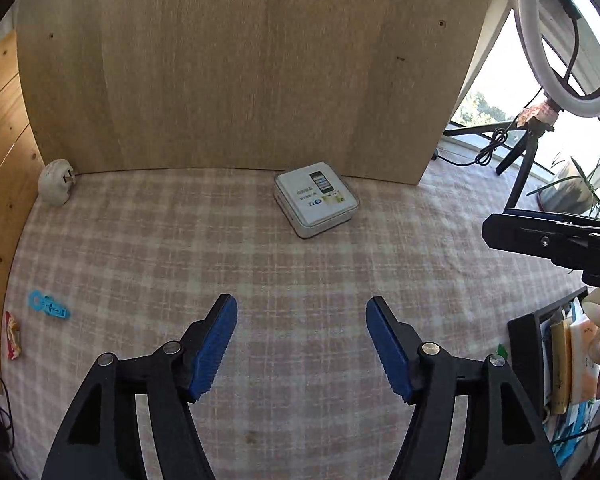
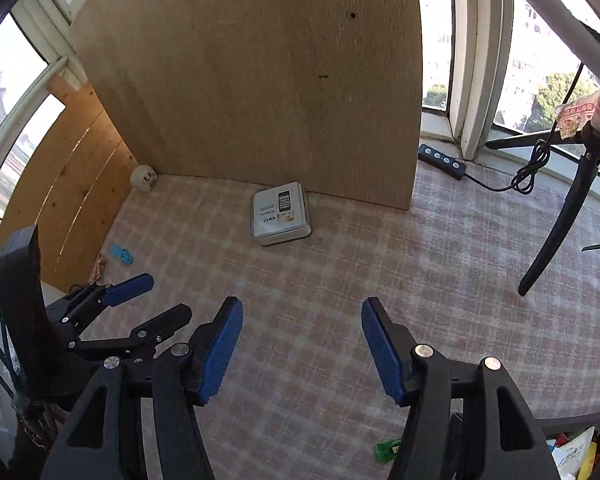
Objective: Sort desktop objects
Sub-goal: 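Move both open tools toward the white boxed phone case by the wall, then grasp the white phone case box with the right tool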
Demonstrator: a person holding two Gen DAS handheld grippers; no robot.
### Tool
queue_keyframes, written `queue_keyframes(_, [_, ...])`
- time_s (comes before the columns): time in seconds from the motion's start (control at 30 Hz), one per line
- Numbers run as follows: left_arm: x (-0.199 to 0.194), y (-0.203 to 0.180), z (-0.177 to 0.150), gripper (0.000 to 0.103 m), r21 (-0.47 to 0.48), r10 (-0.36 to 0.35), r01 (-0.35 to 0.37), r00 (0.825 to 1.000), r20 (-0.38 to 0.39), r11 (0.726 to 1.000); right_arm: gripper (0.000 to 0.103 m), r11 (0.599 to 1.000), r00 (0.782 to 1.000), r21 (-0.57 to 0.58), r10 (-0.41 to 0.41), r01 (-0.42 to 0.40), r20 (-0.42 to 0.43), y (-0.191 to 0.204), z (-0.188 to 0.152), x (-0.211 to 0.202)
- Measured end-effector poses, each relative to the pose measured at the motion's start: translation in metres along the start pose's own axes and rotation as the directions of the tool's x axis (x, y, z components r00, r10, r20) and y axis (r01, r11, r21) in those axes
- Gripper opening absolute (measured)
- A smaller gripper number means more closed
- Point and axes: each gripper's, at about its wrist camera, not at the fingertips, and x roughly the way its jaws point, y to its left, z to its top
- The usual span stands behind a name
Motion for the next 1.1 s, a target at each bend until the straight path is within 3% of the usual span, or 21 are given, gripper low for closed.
queue_keyframes(0.3, [0.052, 0.005, 0.031, 0.071, -0.029, -0.054, 0.054, 0.999, 0.000, 0.998, 0.058, 0.999, 0.997, 0.021, 0.029, -0.027, -0.066, -0.007, 0.045, 0.083])
queue_keyframes(0.43, [0.076, 0.007, 0.042, 0.071, -0.042, -0.078, 0.078, 0.997, -0.006, 0.996, 0.058, 0.995, 0.993, 0.074, 0.080, -0.074, -0.090, -0.016, 0.056, 0.109])
queue_keyframes(0.87, [0.127, 0.006, 0.056, 0.073, -0.048, -0.141, 0.140, 0.990, -0.023, 0.989, 0.057, 0.987, 0.984, 0.101, 0.133, -0.122, -0.121, -0.022, 0.077, 0.158])
queue_keyframes(0.97, [0.131, 0.003, 0.057, 0.073, -0.049, -0.160, 0.159, 0.987, -0.015, 0.986, 0.052, 0.987, 0.984, 0.094, 0.140, -0.130, -0.112, -0.023, 0.079, 0.162])
queue_keyframes(1.1, [0.134, -0.001, 0.059, 0.065, -0.040, -0.188, 0.187, 0.982, -0.016, 0.981, 0.041, 0.979, 0.974, 0.099, 0.192, -0.180, -0.123, -0.023, 0.080, 0.164])
